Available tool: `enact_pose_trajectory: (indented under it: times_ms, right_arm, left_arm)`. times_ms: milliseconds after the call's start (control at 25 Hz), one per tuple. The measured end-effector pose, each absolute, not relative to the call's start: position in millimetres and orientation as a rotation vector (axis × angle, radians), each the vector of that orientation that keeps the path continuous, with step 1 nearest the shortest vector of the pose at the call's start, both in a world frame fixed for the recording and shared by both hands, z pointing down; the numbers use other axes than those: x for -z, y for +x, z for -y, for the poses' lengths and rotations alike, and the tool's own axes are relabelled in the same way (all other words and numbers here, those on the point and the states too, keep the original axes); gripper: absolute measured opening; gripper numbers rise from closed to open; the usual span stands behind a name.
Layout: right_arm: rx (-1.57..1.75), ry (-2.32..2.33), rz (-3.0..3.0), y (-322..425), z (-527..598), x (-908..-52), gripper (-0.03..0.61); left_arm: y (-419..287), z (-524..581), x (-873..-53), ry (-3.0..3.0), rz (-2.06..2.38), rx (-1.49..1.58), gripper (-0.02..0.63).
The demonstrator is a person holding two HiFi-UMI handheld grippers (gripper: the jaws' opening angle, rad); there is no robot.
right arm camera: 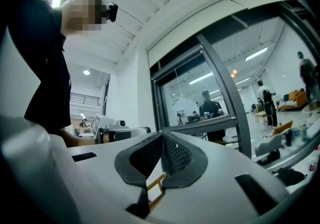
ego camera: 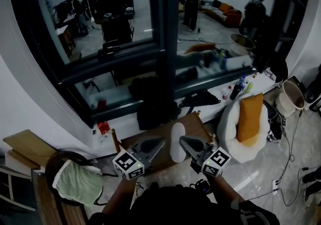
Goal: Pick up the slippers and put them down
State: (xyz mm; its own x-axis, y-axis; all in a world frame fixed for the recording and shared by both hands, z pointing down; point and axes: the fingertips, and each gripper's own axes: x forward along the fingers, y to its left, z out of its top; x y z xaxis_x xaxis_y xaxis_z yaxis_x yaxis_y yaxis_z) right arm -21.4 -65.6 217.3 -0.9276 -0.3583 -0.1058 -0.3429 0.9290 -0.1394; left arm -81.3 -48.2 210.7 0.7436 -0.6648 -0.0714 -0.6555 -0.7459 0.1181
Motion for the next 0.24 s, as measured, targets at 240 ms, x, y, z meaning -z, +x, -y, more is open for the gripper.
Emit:
enact_pose_trajectory:
  times_ms: [240]
  right_arm:
    - [0.221,-0.551,-2.945,-5,71,-219,0.028]
  left_arm:
    - [-65,52,-210,2.869,1.064,0.154,0.012]
